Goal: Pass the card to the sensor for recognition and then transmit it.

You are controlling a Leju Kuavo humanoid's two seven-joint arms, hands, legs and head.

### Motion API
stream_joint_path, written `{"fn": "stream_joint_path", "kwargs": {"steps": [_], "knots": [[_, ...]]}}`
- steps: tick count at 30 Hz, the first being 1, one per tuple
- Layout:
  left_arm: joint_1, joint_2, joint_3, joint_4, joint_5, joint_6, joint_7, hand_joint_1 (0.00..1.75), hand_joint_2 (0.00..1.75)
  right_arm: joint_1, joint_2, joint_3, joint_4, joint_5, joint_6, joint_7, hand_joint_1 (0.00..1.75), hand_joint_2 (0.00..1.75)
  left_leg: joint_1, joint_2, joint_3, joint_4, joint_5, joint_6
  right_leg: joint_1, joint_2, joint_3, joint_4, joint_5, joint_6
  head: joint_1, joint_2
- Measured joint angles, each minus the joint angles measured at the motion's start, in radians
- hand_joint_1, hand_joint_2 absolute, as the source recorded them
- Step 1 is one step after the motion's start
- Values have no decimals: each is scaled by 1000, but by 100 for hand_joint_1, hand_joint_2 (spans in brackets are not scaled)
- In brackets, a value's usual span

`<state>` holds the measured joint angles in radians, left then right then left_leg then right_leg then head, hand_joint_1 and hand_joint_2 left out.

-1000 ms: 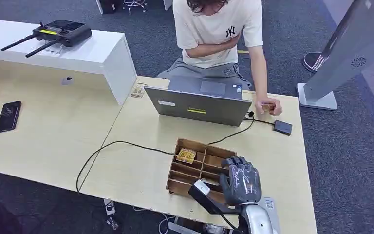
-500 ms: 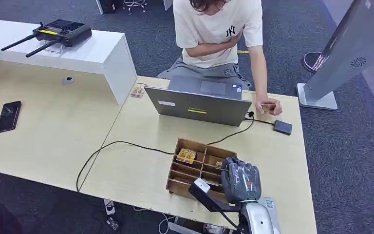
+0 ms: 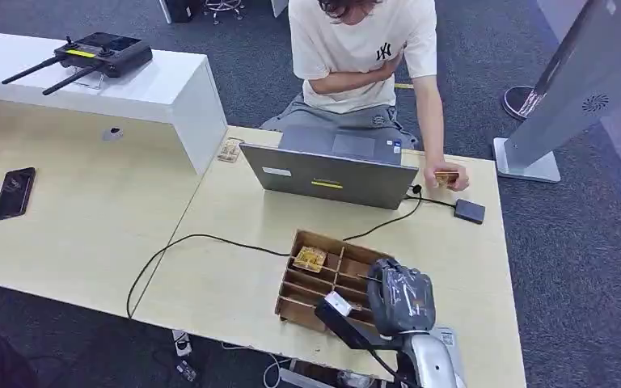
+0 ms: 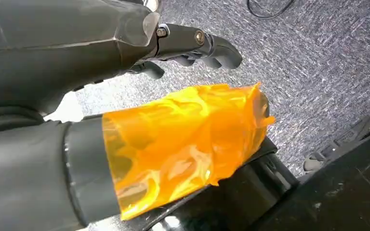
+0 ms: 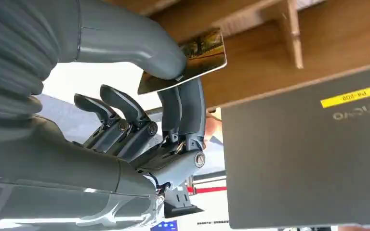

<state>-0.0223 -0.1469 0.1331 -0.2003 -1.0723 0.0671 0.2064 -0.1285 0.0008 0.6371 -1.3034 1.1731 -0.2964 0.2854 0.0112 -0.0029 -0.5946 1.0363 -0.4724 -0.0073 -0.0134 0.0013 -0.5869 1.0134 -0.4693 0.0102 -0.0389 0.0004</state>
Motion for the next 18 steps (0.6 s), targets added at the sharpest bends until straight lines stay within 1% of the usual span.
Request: {"fn": "stream_joint_path", "kwargs": {"steps": [10,14,18], "knots": [[5,0,6,0,12,12,-5,0,0,52,0,-23,-144,-87,-33,-39,175,175,0,0,0,0,0,0,0,0,0,0,0,0,0,0],[8,0,13,0,19,16,-8,0,0,80,-1,-42,-203,-151,-43,-69,175,175,0,0,0,0,0,0,0,0,0,0,0,0,0,0],[11,0,26,0,29,18,-10,0,0,110,-2,-61,-261,-251,-49,-110,175,175,0,0,0,0,0,0,0,0,0,0,0,0,0,0]]}}
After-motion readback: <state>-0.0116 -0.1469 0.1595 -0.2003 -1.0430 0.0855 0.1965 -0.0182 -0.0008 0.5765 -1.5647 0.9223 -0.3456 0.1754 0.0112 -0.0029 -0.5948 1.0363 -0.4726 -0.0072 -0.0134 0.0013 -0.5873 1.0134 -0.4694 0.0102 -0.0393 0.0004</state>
